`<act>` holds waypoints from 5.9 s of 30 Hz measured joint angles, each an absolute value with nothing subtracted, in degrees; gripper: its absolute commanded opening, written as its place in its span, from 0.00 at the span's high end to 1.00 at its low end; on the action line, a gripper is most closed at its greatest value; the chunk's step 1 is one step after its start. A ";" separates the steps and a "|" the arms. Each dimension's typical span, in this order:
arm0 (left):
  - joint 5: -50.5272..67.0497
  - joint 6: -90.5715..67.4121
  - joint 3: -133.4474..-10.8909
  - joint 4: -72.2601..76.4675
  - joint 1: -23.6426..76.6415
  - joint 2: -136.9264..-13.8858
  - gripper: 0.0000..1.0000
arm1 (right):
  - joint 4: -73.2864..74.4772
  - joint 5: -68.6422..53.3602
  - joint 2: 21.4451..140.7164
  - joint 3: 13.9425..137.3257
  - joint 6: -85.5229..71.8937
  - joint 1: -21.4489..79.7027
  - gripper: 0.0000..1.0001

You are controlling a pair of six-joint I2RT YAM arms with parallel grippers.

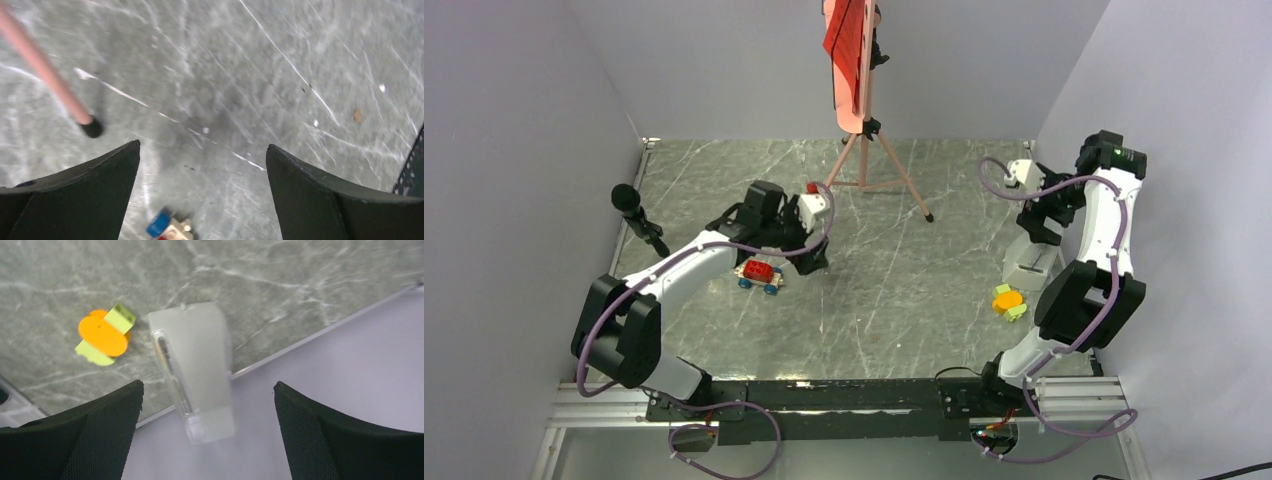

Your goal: Pack up the instrument practice props

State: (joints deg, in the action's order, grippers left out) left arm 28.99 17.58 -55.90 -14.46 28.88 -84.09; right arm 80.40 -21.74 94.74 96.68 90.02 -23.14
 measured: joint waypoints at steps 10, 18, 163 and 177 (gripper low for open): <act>28.51 14.72 -69.60 -8.60 24.14 -91.20 0.16 | 68.27 -36.64 86.98 101.97 65.14 -18.94 0.00; 32.53 15.16 -79.53 -5.85 19.14 -104.55 0.22 | 45.84 -41.34 78.63 87.29 40.21 -3.33 0.01; 25.28 25.82 -57.65 -10.61 23.81 -77.62 0.99 | 26.70 -35.86 116.79 95.46 17.02 13.23 0.05; 26.94 24.51 -59.64 -8.86 25.34 -80.88 0.99 | 28.38 -33.58 107.92 85.58 19.33 2.55 0.05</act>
